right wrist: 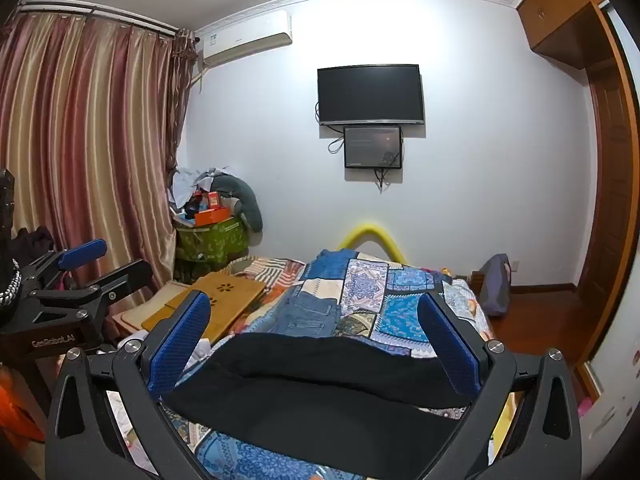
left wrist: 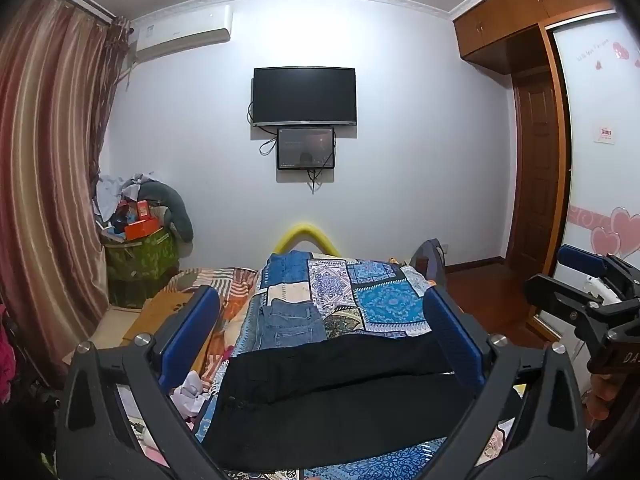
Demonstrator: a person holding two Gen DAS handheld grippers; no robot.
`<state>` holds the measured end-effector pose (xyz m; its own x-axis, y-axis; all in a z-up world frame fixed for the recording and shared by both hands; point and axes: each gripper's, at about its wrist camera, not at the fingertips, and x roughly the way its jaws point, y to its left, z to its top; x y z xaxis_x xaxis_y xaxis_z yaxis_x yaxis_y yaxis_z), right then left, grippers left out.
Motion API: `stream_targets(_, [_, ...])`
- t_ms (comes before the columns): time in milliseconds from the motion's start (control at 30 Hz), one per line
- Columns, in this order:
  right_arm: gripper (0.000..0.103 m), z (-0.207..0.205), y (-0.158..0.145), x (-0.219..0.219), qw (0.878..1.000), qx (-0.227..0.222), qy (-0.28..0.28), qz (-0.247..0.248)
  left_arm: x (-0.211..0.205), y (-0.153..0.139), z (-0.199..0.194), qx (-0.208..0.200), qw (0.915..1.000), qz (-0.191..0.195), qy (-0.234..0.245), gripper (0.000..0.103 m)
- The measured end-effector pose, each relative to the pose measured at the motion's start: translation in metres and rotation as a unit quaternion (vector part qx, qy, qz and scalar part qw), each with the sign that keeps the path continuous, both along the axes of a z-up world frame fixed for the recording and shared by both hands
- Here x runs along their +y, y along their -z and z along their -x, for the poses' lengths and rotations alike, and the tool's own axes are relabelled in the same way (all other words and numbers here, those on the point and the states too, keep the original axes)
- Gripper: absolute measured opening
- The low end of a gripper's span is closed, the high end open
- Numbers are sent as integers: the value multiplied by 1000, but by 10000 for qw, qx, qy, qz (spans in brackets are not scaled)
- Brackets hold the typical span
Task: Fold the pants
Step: 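Hold the black pants waistband with both grippers, lifted above the bed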
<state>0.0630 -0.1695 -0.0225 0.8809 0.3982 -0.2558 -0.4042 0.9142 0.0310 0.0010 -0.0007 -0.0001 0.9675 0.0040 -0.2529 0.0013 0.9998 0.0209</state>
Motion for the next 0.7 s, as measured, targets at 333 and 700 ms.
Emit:
stream_targets(333, [103, -2, 0, -1, 10000, -1, 59, 27, 0, 10, -8, 24, 10000, 80, 53, 103])
stream_targets(700, [103, -1, -1, -2, 9999, 2, 119, 2, 10, 4, -9, 5, 10000, 32, 69, 103])
